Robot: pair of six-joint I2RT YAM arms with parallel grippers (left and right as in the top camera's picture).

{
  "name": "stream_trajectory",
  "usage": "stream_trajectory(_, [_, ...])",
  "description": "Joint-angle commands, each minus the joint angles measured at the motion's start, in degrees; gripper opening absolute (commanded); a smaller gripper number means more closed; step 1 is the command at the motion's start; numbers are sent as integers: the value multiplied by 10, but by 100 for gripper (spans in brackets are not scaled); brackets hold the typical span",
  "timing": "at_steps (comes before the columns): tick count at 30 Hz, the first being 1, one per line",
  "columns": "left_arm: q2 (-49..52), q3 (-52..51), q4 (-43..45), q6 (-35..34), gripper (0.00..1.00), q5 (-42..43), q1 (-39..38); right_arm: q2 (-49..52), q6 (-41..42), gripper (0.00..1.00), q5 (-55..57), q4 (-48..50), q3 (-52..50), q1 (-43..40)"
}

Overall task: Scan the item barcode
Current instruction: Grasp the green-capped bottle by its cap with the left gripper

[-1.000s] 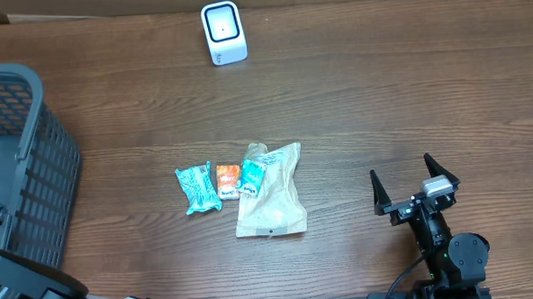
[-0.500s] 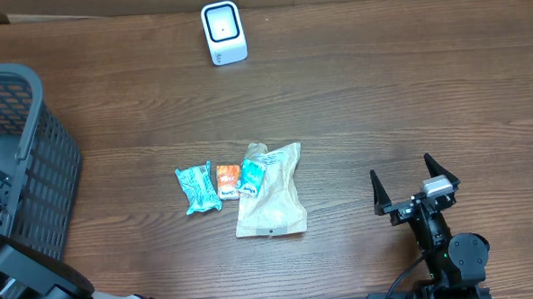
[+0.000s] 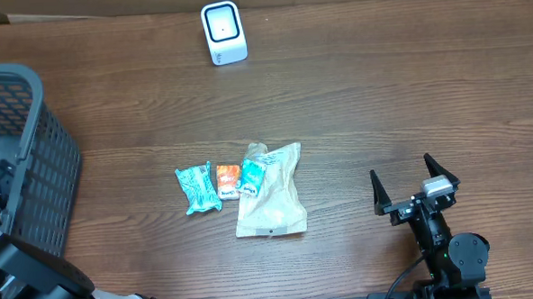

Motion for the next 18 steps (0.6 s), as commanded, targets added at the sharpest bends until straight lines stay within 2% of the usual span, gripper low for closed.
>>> stream_trajectory(1, [2, 66, -35, -45, 85, -33, 4, -7, 4, 100, 0, 2, -6, -1])
stream_trajectory(9, [2, 80, -94, -94, 86, -36, 40, -7, 4, 100, 1, 2, -6, -1])
stream_trajectory(18, [2, 78, -115, -85, 89, -28, 115, -7, 4, 100, 0, 2, -6, -1])
